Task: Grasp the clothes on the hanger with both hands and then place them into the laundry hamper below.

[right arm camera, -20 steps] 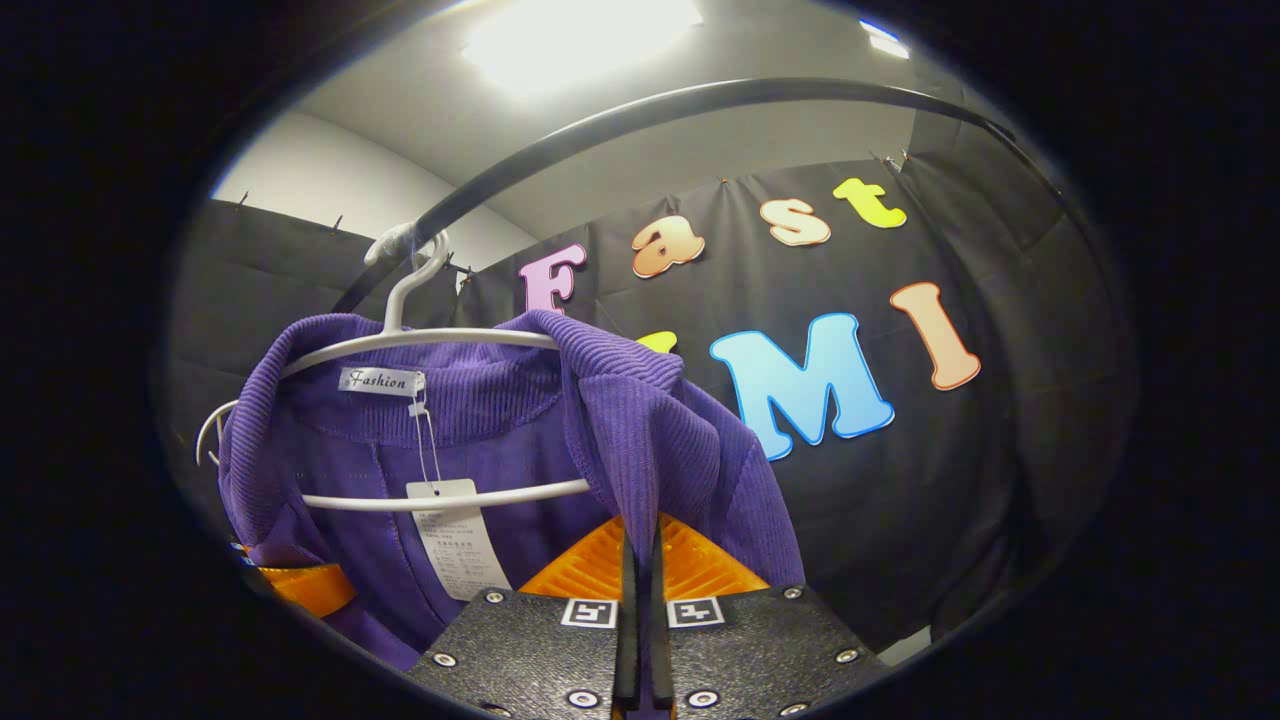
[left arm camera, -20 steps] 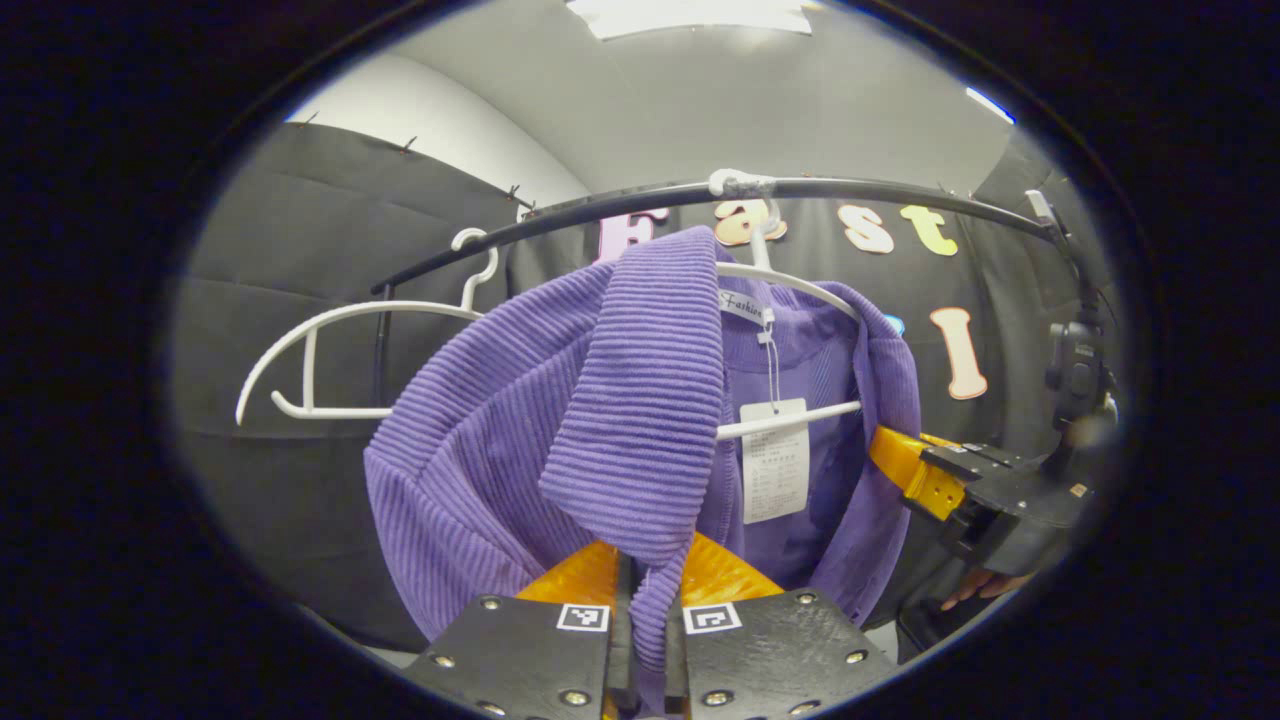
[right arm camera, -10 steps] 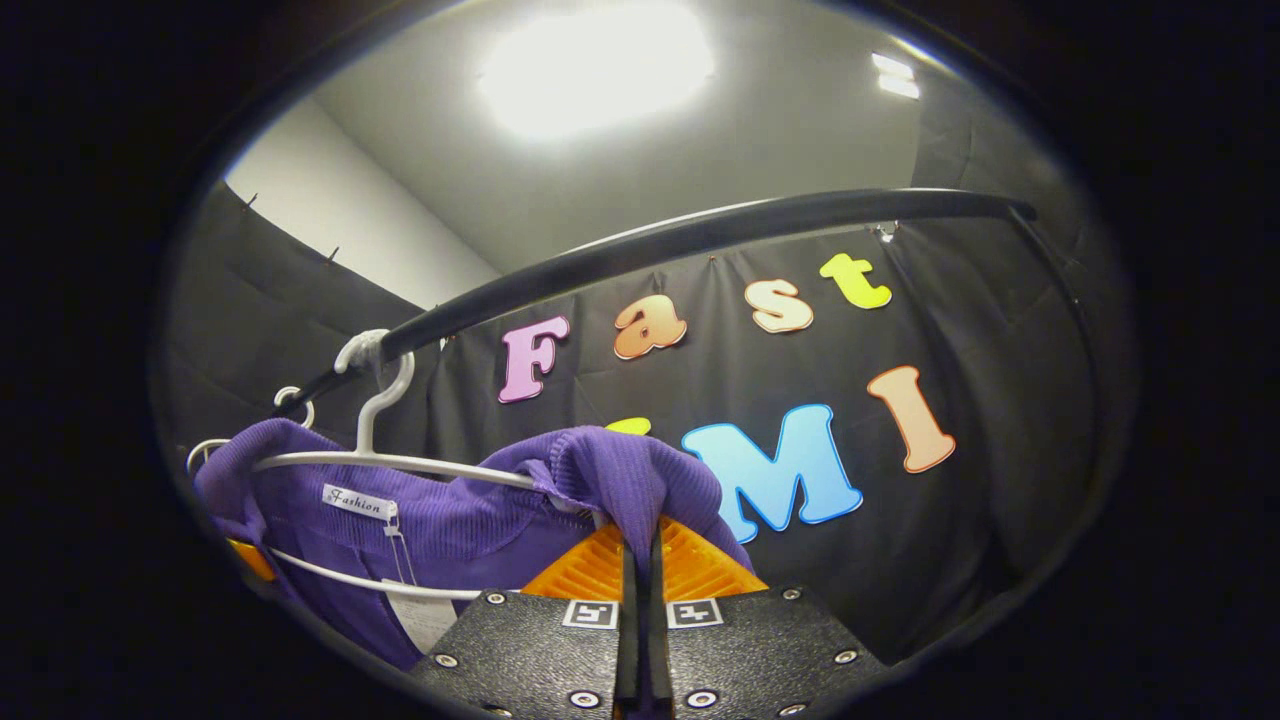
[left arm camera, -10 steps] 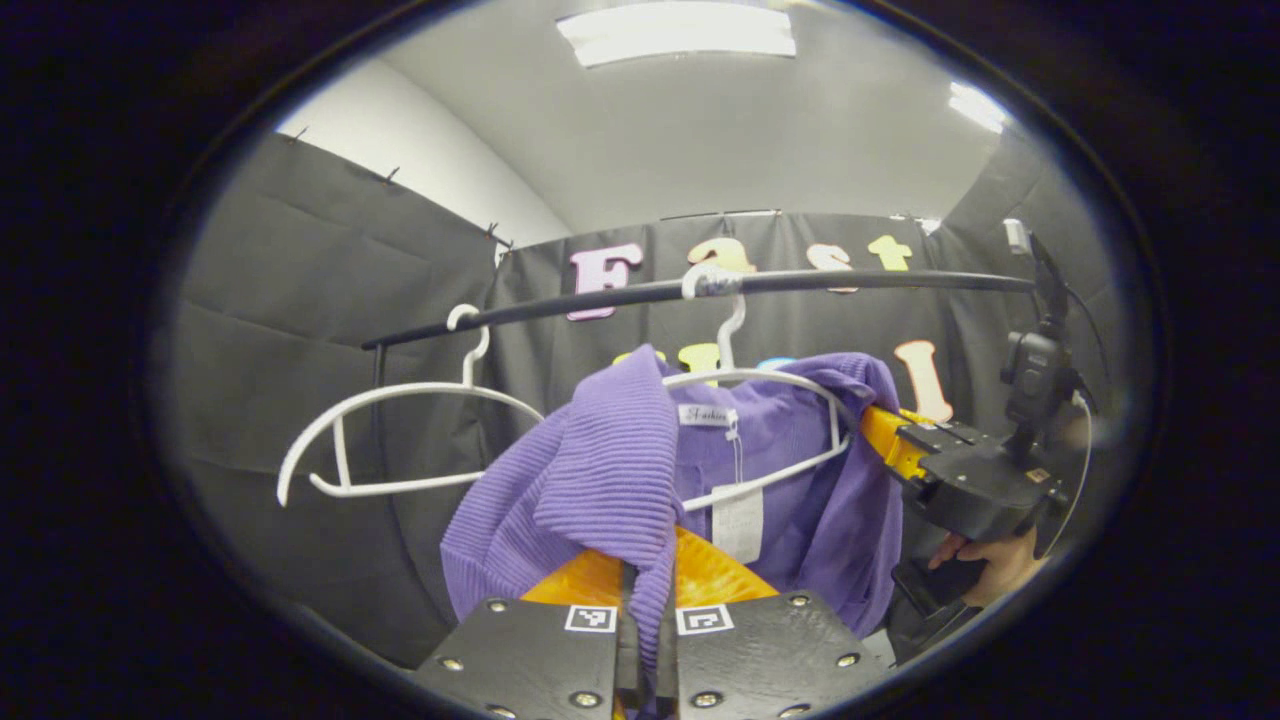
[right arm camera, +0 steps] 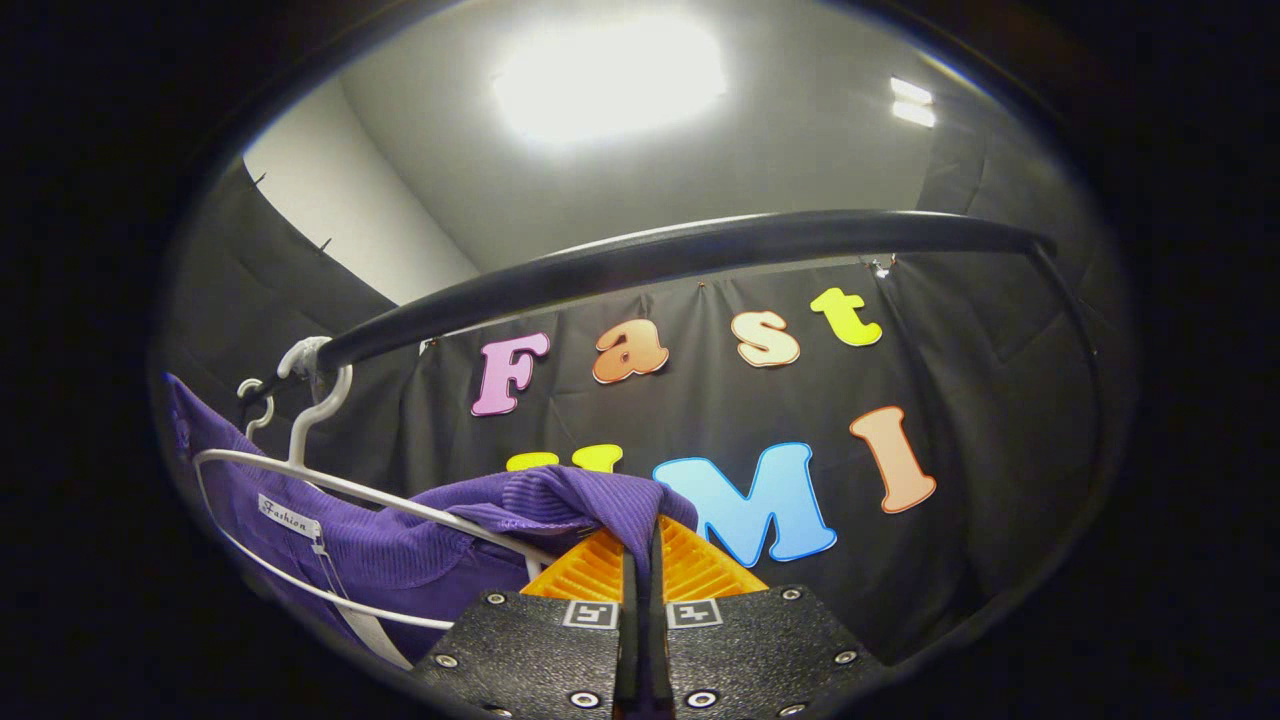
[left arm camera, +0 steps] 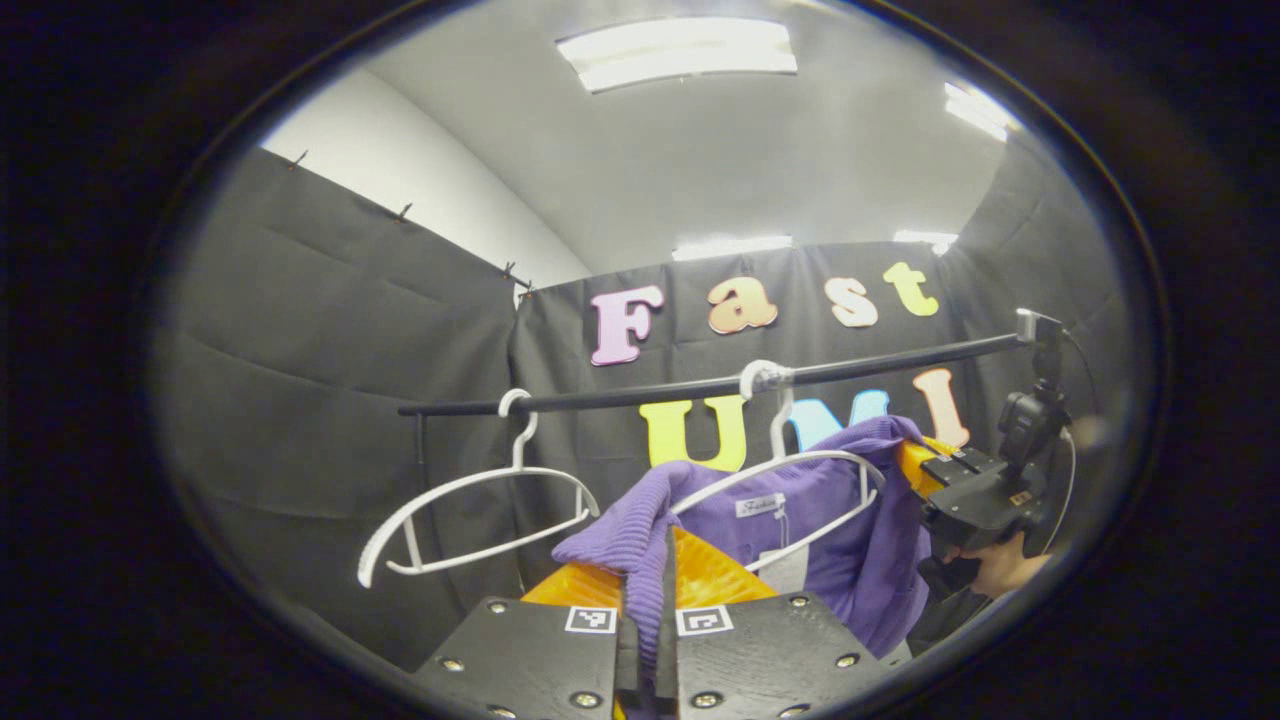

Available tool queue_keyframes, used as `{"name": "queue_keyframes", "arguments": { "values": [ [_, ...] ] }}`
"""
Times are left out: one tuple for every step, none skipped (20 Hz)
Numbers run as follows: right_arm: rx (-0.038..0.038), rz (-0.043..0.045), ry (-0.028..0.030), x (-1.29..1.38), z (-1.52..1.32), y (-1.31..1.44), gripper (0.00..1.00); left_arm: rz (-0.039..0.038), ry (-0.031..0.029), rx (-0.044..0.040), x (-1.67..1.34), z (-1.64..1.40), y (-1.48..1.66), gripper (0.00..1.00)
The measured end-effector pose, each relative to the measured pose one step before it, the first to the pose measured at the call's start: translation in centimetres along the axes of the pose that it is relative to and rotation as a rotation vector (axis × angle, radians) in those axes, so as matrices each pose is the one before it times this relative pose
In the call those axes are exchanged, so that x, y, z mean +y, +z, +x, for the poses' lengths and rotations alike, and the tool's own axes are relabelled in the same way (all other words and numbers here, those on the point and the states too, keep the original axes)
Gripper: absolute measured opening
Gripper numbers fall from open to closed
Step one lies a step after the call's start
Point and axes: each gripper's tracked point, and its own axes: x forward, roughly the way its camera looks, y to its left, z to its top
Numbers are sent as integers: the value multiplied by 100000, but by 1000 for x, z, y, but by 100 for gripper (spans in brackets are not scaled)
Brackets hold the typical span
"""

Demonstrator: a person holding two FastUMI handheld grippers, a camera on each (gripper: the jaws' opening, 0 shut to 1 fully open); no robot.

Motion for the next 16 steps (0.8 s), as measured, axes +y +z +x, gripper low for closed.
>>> {"name": "queue_keyframes", "arguments": {
  "values": [
    [578,-533,-197,-190,219,-324,3,748,960,-519,962,-62,378,11],
    [836,-148,-269,-222,286,-395,3,847,1212,-651,1010,73,452,11],
    [1003,404,-174,-258,205,-478,3,546,920,-422,897,377,349,11],
    [1264,1083,-21,-168,287,-572,3,-112,516,-247,802,236,292,11],
    [1588,1546,368,22,270,-590,3,-697,-156,12,496,326,260,11],
    [1674,1250,616,109,193,-748,3,-784,-469,40,441,376,162,11],
    [1669,817,379,54,81,-721,3,-593,-678,60,204,579,7,12],
    [1879,928,400,-28,72,-767,3,-126,-1021,332,195,490,-60,11],
    [2217,1658,276,-19,94,-713,3,149,-1540,615,103,291,-263,11],
    [2453,2591,370,48,64,-696,3,146,-1530,528,172,455,-157,11],
    [2401,3352,432,48,11,-623,3,-271,-1465,286,231,296,-38,6],
    [2078,3227,458,-47,40,-500,4,-901,-1492,77,160,214,57,6],
    [1906,2736,718,-10,55,-428,4,-796,-1215,236,130,18,-260,7],
    [1667,2463,946,-76,10,-295,4,-387,-760,429,328,77,-98,7],
    [1614,2475,1068,18,90,-322,4,-455,-555,725,395,164,-62,11],
    [1464,2170,853,-103,244,-271,4,-1040,-923,503,241,132,66,6]
  ]
}}
